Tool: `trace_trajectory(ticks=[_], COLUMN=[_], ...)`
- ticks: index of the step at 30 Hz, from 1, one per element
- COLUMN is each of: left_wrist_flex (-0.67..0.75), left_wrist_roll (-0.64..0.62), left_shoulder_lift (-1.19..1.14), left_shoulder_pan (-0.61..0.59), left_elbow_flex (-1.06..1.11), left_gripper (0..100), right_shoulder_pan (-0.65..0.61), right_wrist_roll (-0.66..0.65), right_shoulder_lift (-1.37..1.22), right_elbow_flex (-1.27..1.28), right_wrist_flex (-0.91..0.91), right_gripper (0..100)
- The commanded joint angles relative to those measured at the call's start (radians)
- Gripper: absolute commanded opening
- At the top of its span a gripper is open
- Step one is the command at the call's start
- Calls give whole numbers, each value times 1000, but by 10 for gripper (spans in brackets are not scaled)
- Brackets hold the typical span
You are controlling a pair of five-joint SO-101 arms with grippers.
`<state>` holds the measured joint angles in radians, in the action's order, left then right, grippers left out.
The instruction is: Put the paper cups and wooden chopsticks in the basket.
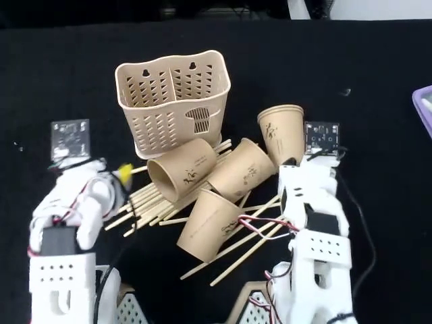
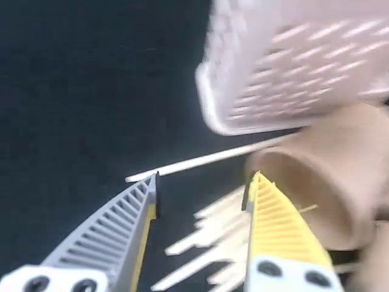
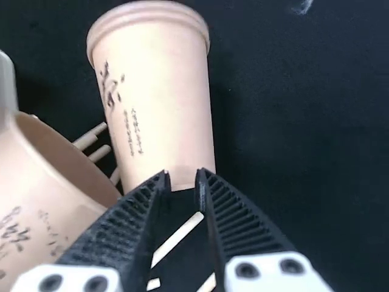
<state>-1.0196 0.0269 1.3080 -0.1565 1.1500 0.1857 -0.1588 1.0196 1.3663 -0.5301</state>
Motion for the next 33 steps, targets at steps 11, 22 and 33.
trace_trajectory(ticks=[11,22,33], left_wrist_flex=[384,417,388], left_wrist_roll=[-203,-203,-196], left_shoulder_lift=[226,376,411], left_shoulder_pan=[-239,-231,-231], left_elbow_flex=[427,547,555], left_gripper=[238,238,238], right_shoulder_pan=[-276,-638,-875], right_wrist_roll=[-176,-35,55], right_shoulder_lift=[443,196,-291], right_elbow_flex=[-160,-375,-533], right_wrist_flex=[-385,-384,-252], right_gripper=[88,88,89])
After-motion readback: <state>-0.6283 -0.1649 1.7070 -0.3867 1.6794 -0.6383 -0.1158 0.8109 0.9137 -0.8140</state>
